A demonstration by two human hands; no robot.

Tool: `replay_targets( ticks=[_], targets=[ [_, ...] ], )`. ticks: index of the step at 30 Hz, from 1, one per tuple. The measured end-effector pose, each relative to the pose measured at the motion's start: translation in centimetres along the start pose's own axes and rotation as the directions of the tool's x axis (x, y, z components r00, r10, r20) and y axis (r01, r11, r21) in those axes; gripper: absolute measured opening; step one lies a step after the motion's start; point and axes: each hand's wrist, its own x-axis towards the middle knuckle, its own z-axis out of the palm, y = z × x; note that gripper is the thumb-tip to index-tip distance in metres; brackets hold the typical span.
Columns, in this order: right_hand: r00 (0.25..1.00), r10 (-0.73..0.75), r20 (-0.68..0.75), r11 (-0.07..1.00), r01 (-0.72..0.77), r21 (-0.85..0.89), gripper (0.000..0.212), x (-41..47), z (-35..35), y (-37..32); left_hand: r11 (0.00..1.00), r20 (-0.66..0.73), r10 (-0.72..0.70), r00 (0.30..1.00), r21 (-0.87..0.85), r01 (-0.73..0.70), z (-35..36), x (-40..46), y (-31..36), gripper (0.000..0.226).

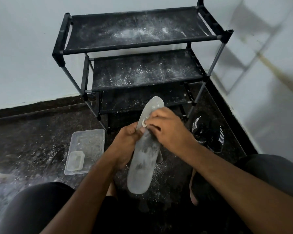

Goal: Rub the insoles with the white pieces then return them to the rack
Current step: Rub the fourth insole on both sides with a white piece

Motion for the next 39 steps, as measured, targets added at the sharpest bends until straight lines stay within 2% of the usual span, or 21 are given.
replay_targets(
  ticks=[5, 7, 10, 11, 13, 15, 16, 20, 22, 24, 25, 29, 32, 34, 37, 39],
  targets=[
    [0.959, 0.173, -0.223, 0.985, -0.17, 0.033, 0.016, 1.2, -2.1, 1.1, 0.999, -0.033, -0.008, 0.999, 0.038, 0.009, -0.5, -0.2, 0.2, 0.026],
    [0.976, 0.131, -0.175, 0.991, -0.13, 0.02, 0.016, 0.8, -1.9, 0.8, 0.999, -0.002, -0.003, 1.0, 0.033, 0.003, -0.4, -0.2, 0.2, 0.028],
    [0.999, -0.001, 0.049, 0.998, -0.002, 0.058, 0.014, 0.0, -0.6, -0.2, 0.999, 0.034, 0.016, 0.999, 0.038, -0.017, -0.4, -0.1, 0.3, 0.027],
    [0.997, -0.021, 0.068, 0.998, 0.017, 0.061, 0.013, 0.1, -0.5, -0.1, 0.999, 0.039, 0.018, 0.999, 0.039, -0.019, -0.4, -0.1, 0.2, 0.027],
    [0.998, 0.031, -0.051, 0.999, -0.029, 0.046, 0.012, 0.6, -0.8, 0.3, 0.999, 0.036, 0.005, 0.999, 0.041, -0.006, -0.5, -0.1, 0.1, 0.027],
    [0.958, 0.152, -0.245, 0.988, -0.144, 0.052, 0.011, 0.9, -1.5, 0.8, 0.999, 0.043, -0.012, 0.999, 0.042, 0.011, -0.5, -0.1, 0.1, 0.027],
    [0.943, 0.168, -0.286, 0.986, -0.158, 0.058, 0.01, 0.9, -1.6, 0.7, 0.999, 0.054, -0.013, 0.998, 0.036, 0.011, -0.4, 0.0, 0.0, 0.027],
    [0.989, 0.0, -0.146, 1.0, -0.001, -0.004, 0.01, 0.0, -0.4, -0.6, 1.0, 0.09, -0.005, 0.996, 0.011, 0.004, -0.2, 0.2, -0.4, 0.027],
    [0.969, 0.093, -0.229, 0.995, -0.098, -0.01, 0.007, 0.5, -0.7, 0.4, 1.0, 0.108, -0.009, 0.994, 0.026, 0.006, -0.2, 0.2, -0.4, 0.03],
    [0.91, 0.228, -0.347, 0.973, -0.223, 0.055, 0.005, 1.1, -1.4, 1.4, 1.0, 0.105, -0.018, 0.994, 0.018, 0.016, -0.4, 0.1, -0.2, 0.034],
    [0.904, 0.243, -0.351, 0.97, -0.23, 0.079, 0.005, 1.0, -1.6, 1.4, 1.0, 0.107, -0.019, 0.994, 0.011, 0.018, -0.4, 0.1, -0.2, 0.034],
    [0.982, 0.082, -0.17, 0.996, -0.078, 0.033, 0.006, 0.1, -1.0, -0.4, 1.0, 0.128, -0.008, 0.992, 0.017, 0.006, -0.2, 0.2, -0.4, 0.031],
    [0.942, 0.284, -0.18, 0.959, -0.281, 0.042, 0.002, 0.9, -1.3, 1.0, 1.0, 0.143, -0.004, 0.99, 0.017, 0.001, -0.3, 0.2, -0.3, 0.034],
    [0.918, 0.341, -0.201, 0.94, -0.335, 0.067, 0.003, 1.0, -1.6, 1.5, 1.0, 0.143, 0.002, 0.99, 0.007, -0.003, -0.4, 0.1, -0.2, 0.036],
    [0.974, 0.185, -0.129, 0.982, -0.179, 0.058, 0.009, 0.6, -1.5, 0.2, 1.0, 0.145, 0.002, 0.989, -0.018, 0.001, -0.3, 0.1, -0.3, 0.033],
    [0.973, 0.175, -0.151, 0.984, -0.17, 0.042, 0.009, 0.8, -1.4, 0.4, 0.999, 0.148, -0.001, 0.989, -0.033, 0.006, -0.3, 0.2, -0.3, 0.033]
  ],
)
